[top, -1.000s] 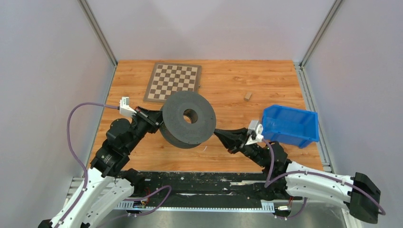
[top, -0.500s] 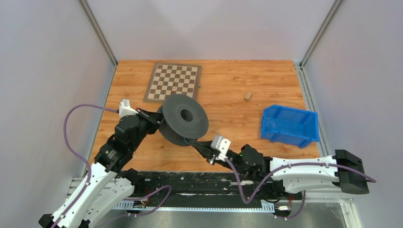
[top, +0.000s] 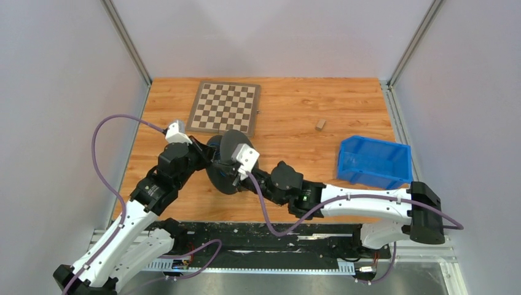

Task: Wrap the cables

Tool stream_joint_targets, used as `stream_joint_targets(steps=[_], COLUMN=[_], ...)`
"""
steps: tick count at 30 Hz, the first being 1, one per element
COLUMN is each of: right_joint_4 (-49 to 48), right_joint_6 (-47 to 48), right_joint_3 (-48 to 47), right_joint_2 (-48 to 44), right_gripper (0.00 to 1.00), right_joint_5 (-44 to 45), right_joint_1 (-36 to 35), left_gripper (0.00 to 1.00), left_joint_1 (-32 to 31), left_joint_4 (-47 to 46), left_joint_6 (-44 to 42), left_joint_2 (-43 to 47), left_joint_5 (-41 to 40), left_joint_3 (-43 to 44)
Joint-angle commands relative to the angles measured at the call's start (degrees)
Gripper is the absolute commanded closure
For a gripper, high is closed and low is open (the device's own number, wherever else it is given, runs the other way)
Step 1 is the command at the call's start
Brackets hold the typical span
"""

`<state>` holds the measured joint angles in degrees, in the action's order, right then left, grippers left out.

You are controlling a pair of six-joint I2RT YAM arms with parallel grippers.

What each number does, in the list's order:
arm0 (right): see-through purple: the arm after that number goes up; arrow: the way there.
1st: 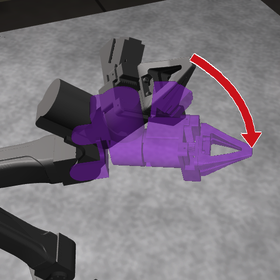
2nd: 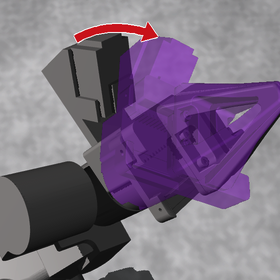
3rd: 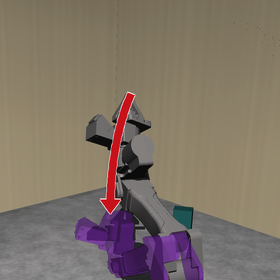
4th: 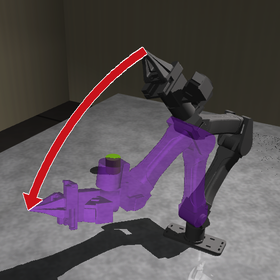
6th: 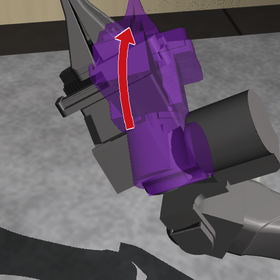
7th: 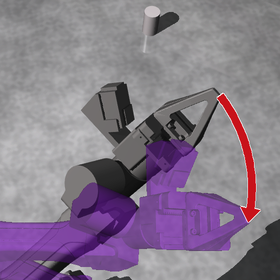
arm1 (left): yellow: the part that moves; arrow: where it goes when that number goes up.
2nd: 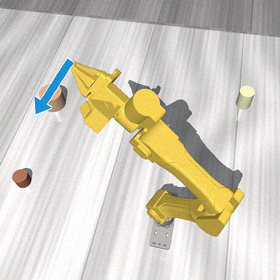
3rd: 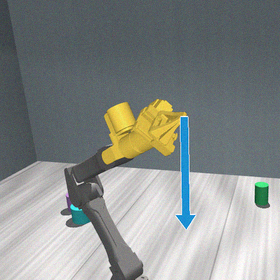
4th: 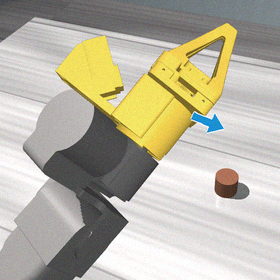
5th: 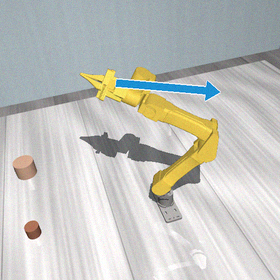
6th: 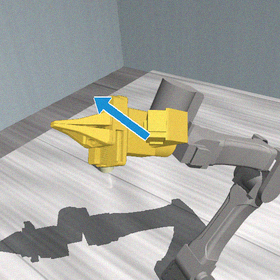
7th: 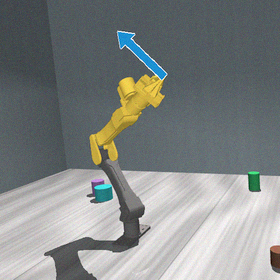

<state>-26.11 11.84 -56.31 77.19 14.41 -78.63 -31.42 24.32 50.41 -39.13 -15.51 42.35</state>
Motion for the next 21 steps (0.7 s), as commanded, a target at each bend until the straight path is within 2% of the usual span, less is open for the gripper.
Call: stream_joint_targets(steps=[1, 5, 8, 14, 21], right_joint_4=[7.48, 10.44, 13.40, 21.24, 22.59], right_joint_6=[-9.82, -20.58, -25.03, -35.71, -49.79], right_joint_3=[-6.85, -10.06, -12.61, -17.16, -12.32], right_joint_2=[2.48, 4.96, 7.31, 11.44, 10.19], right_gripper=[1.00, 1.00, 1.00, 1.00, 1.00], right_joint_5=[1.25, 2.63, 2.70, -2.46, -11.64], right_joint_1=[3.40, 7.47, 10.22, 16.35, 25.74], left_gripper=[1.00, 1.00, 1.00, 1.00, 1.00], left_joint_1=[-0.03, -0.05, -0.05, -0.43, -0.57], left_joint_4=[-8.55, -14.38, -19.33, -25.02, -33.46], left_joint_6=[-12.76, -17.57, -20.97, -30.88, -41.75], left_joint_2=[0.30, 3.01, 4.09, 4.80, 7.84], left_joint_5=[2.41, 3.92, 5.90, 10.23, 14.93], left_joint_3=[0.12, -4.61, -6.47, -9.03, -13.88])
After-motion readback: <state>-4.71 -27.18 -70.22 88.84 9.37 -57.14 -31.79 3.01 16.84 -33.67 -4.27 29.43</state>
